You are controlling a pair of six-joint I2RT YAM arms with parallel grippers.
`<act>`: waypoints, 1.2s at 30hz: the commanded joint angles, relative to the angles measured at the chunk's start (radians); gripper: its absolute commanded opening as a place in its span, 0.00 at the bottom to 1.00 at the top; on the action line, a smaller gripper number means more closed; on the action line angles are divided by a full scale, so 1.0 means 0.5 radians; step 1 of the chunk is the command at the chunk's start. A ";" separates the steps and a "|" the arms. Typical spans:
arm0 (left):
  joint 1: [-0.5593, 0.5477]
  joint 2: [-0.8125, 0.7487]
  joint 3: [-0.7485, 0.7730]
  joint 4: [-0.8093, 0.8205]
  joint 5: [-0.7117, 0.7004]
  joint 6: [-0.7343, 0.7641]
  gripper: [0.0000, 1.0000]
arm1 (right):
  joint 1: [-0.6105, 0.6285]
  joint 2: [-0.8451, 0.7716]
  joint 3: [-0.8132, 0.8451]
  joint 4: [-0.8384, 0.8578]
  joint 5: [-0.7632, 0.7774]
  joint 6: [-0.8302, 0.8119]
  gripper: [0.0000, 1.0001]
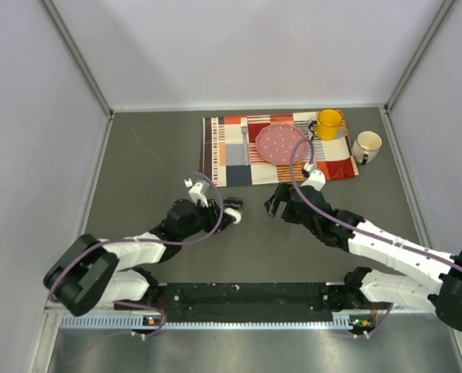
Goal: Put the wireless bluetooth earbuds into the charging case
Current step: Place the charging case at the center of the board, then reset both arms
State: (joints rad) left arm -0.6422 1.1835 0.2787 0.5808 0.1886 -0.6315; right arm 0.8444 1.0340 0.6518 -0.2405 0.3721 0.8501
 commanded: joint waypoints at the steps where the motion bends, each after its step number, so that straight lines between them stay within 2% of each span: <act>1: 0.002 0.283 0.004 0.469 0.190 -0.399 0.00 | -0.020 -0.016 -0.006 0.015 -0.002 0.003 0.93; 4: -0.001 0.437 -0.036 0.602 0.111 -0.492 0.00 | -0.026 -0.019 -0.006 0.012 -0.014 -0.022 0.93; 9: -0.001 0.612 0.016 0.563 0.101 -0.541 0.06 | -0.050 -0.034 -0.021 0.018 -0.014 -0.053 0.93; 13: -0.001 0.707 0.044 0.553 0.098 -0.578 0.18 | -0.081 -0.043 -0.027 0.018 -0.020 -0.065 0.93; 14: -0.001 0.722 0.047 0.523 0.089 -0.581 0.24 | -0.084 -0.043 -0.030 0.018 -0.026 -0.068 0.93; 16: -0.001 0.728 0.074 0.462 0.083 -0.562 0.30 | -0.093 -0.043 -0.030 0.018 -0.039 -0.080 0.93; 19: -0.001 0.698 0.117 0.272 0.049 -0.507 0.35 | -0.103 -0.049 -0.033 0.018 -0.039 -0.090 0.93; 20: -0.001 0.655 0.112 0.241 0.025 -0.498 0.37 | -0.109 -0.058 -0.036 0.018 -0.042 -0.093 0.93; 22: -0.001 0.594 0.090 0.130 -0.049 -0.470 0.54 | -0.115 -0.068 -0.039 0.018 -0.039 -0.099 0.93; 27: -0.001 0.303 0.087 -0.222 -0.205 -0.336 0.70 | -0.133 -0.080 -0.049 0.015 -0.045 -0.111 0.93; 32: -0.001 -0.084 0.087 -0.648 -0.444 -0.237 0.98 | -0.146 -0.089 -0.055 0.006 -0.042 -0.132 0.93; 36: -0.001 -0.501 0.108 -0.928 -0.665 -0.103 0.99 | -0.265 -0.175 -0.030 -0.105 0.041 -0.319 0.94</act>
State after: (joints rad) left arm -0.6430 1.1000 0.3153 0.2848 0.0071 -0.7742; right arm 0.7773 1.0111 0.6281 -0.2516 0.3462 0.7799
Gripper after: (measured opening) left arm 0.987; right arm 0.928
